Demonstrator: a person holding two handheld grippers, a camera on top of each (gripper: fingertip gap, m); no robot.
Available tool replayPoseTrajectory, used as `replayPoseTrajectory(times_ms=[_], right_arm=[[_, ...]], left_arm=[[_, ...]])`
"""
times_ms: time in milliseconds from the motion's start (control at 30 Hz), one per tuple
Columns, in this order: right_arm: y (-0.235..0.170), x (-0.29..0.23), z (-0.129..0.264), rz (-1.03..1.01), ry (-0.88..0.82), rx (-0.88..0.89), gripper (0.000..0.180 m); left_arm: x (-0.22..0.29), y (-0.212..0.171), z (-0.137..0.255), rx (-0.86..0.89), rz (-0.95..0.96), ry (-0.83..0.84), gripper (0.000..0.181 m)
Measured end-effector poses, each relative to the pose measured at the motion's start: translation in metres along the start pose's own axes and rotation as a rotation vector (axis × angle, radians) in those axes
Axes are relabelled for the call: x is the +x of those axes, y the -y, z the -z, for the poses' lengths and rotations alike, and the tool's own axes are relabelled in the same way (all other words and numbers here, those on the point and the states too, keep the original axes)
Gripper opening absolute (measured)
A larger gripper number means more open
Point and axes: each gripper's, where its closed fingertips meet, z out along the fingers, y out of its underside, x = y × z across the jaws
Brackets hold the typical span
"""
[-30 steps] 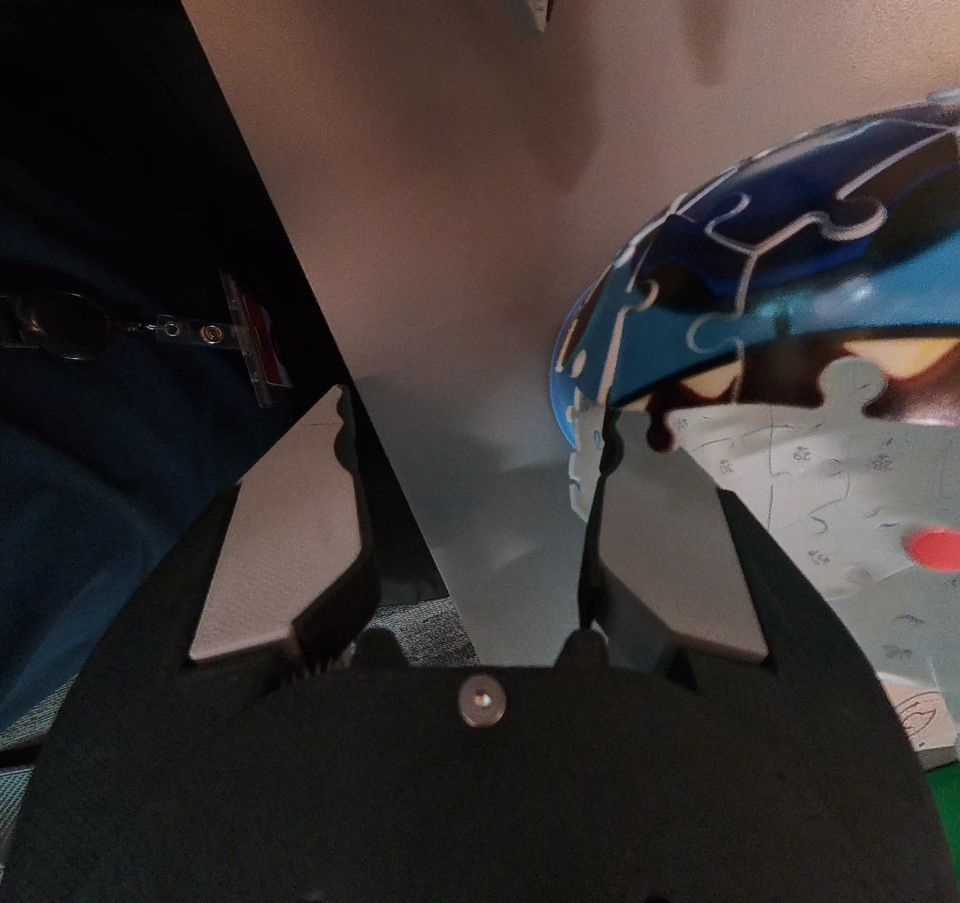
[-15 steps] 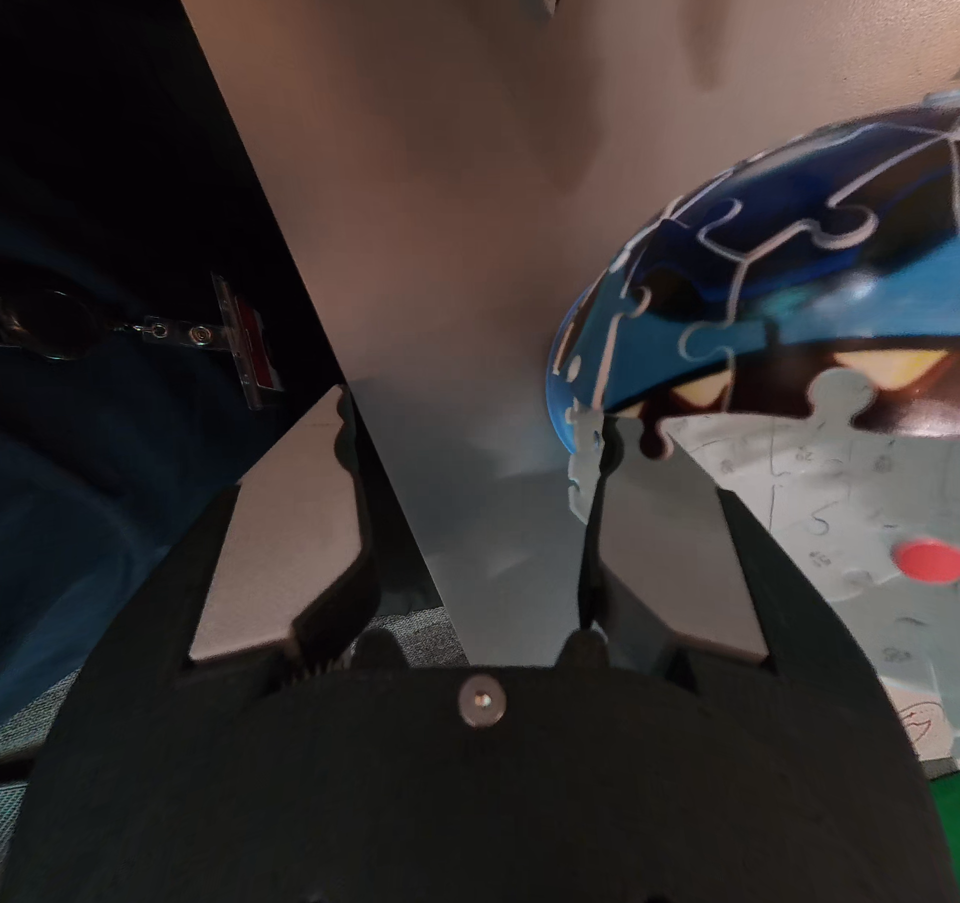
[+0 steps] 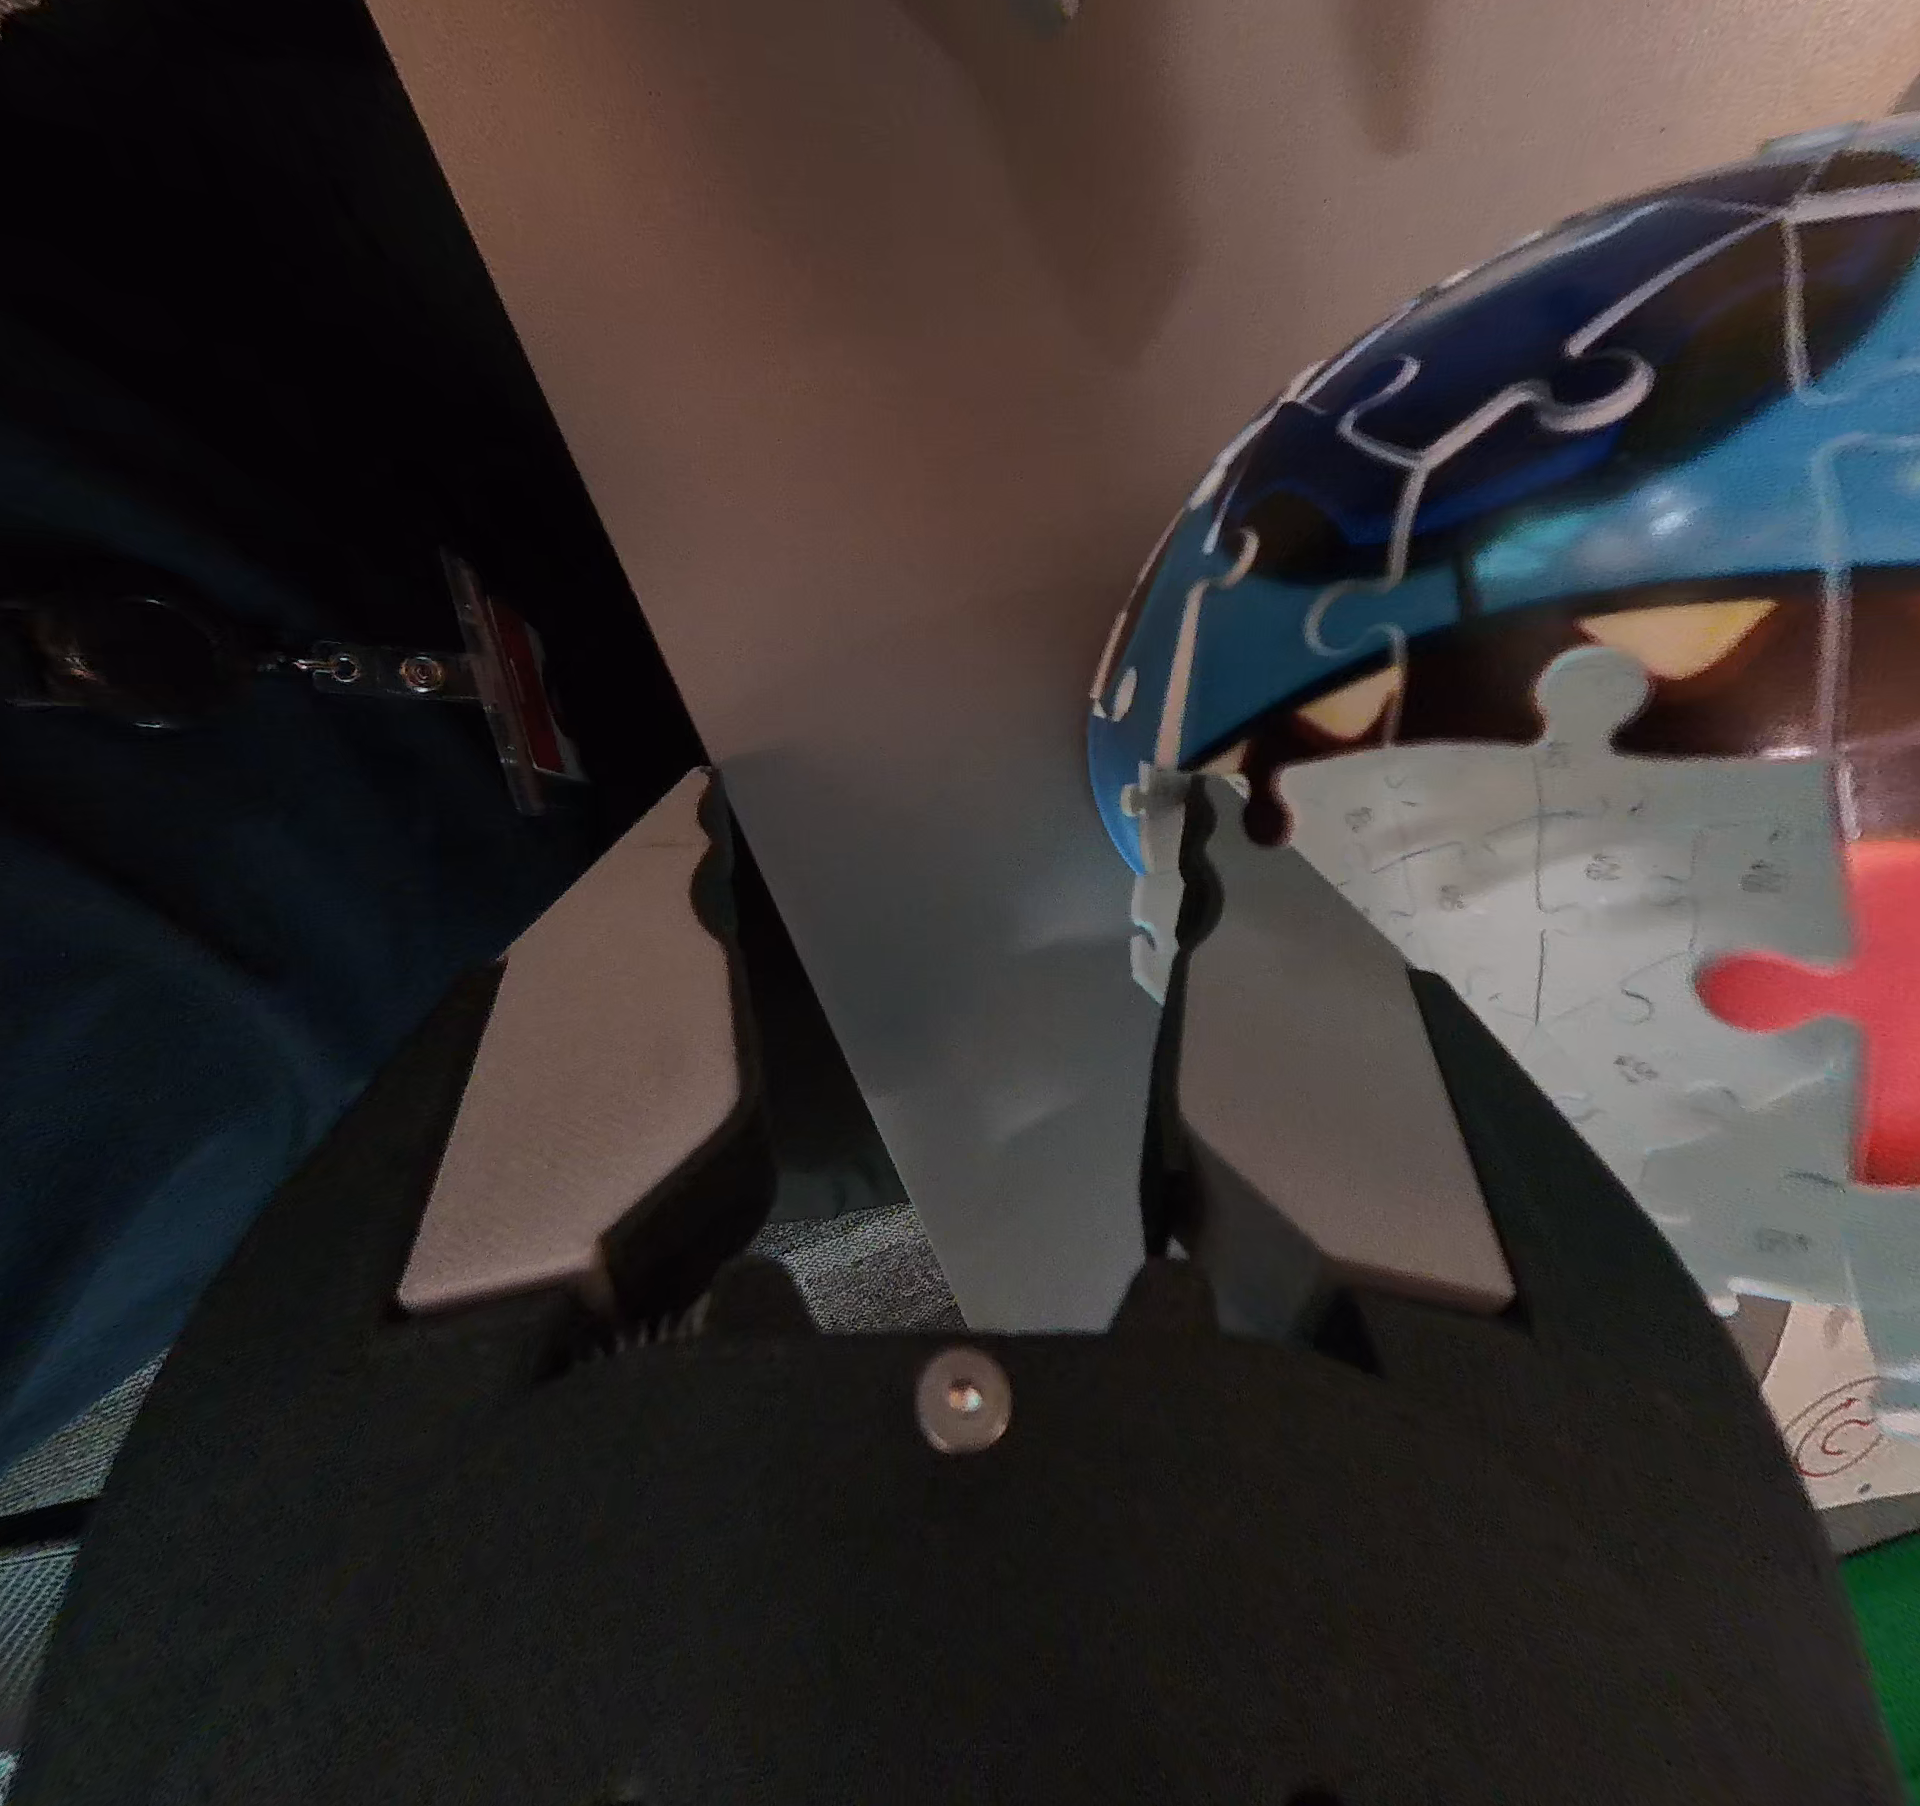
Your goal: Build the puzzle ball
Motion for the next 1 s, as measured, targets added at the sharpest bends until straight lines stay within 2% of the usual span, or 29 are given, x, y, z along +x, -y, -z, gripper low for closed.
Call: replayPoseTrajectory(times_ms=[567, 1000], right_arm=[[-0.0026, 0.0001, -0.0047, 0.011, 0.027, 0.003, 0.097], [-0.0009, 0.0011, -0.006, -0.004, 0.04, 0.041, 0.098]], left_arm=[[-0.0011, 0.0, -0.0001, 0.0, 0.016, -0.005, 0.052], [-0.0026, 0.0002, -0.0002, 0.001, 0.032, -0.006, 0.052]])
